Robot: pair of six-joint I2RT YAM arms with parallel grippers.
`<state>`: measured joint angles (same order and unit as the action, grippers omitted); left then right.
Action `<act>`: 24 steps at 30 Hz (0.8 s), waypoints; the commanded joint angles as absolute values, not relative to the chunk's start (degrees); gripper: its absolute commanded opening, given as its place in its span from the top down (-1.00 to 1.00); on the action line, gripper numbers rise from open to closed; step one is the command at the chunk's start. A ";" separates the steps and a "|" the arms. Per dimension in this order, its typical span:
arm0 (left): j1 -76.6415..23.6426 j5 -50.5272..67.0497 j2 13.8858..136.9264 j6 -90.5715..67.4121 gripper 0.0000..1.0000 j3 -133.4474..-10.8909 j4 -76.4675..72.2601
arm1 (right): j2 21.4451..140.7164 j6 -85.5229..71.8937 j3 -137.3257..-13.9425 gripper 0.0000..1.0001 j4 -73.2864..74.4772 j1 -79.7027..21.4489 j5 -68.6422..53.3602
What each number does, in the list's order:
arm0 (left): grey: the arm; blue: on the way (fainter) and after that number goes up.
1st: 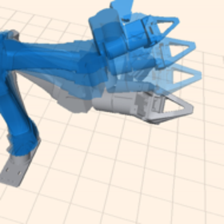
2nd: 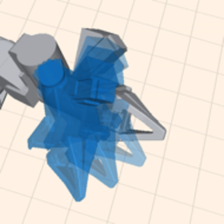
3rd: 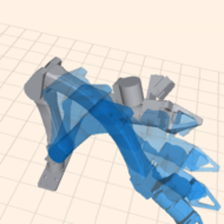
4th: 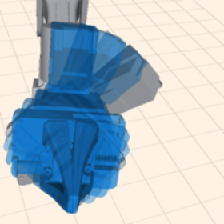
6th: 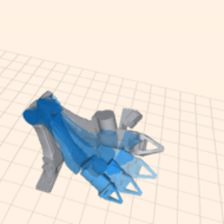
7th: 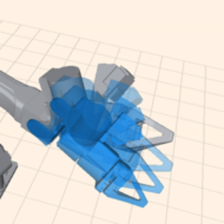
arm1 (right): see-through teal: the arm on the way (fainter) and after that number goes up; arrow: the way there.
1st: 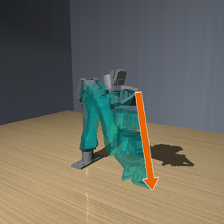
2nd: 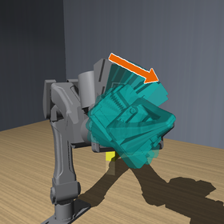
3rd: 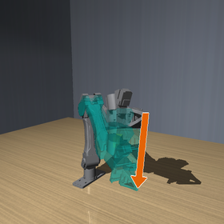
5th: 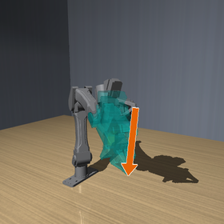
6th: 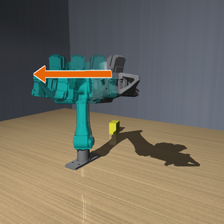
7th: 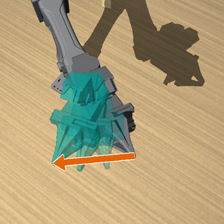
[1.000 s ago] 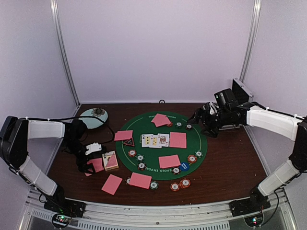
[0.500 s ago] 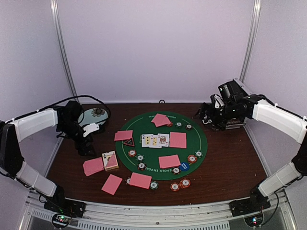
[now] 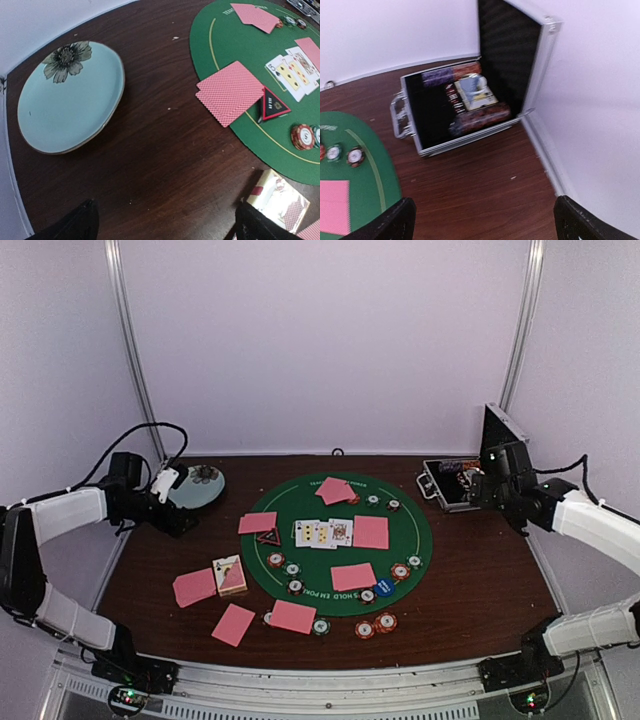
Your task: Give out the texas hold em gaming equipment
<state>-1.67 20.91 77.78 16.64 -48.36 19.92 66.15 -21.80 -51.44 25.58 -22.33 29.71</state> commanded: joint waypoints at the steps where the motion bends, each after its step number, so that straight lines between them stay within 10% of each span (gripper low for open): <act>1: 0.31 19.55 80.35 6.88 -0.95 -41.69 -2.06 | 64.14 -8.87 -42.97 -0.99 6.99 -19.64 49.67; 24: 1.94 10.11 84.71 0.27 -0.95 -25.52 -35.59 | 83.82 3.95 -15.82 -0.99 -61.34 -8.22 20.86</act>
<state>1.48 12.16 85.56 2.63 -27.97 -25.76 80.44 -0.84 -16.19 -49.56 -8.58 29.21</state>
